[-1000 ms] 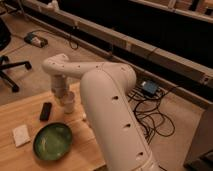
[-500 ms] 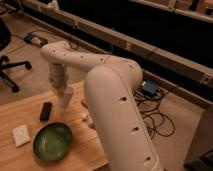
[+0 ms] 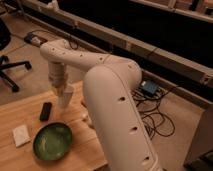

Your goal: Pick up the ceramic cup

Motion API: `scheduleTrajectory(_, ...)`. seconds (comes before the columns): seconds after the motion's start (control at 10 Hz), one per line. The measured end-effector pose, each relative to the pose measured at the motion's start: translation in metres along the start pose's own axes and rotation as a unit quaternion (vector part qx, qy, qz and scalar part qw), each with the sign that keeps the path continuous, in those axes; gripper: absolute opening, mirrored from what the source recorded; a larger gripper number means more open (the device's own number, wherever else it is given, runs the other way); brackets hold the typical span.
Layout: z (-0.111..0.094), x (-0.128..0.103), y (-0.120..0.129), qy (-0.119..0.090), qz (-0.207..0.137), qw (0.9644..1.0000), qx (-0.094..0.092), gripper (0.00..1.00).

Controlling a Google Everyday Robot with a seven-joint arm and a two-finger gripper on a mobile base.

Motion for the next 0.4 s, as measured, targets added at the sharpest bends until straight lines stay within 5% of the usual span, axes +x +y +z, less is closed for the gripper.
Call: scheduleTrajectory(0.4, -0.0089, -0.0016, 0.005, 0.002, -0.002, 1.0, -0.002, 0.0)
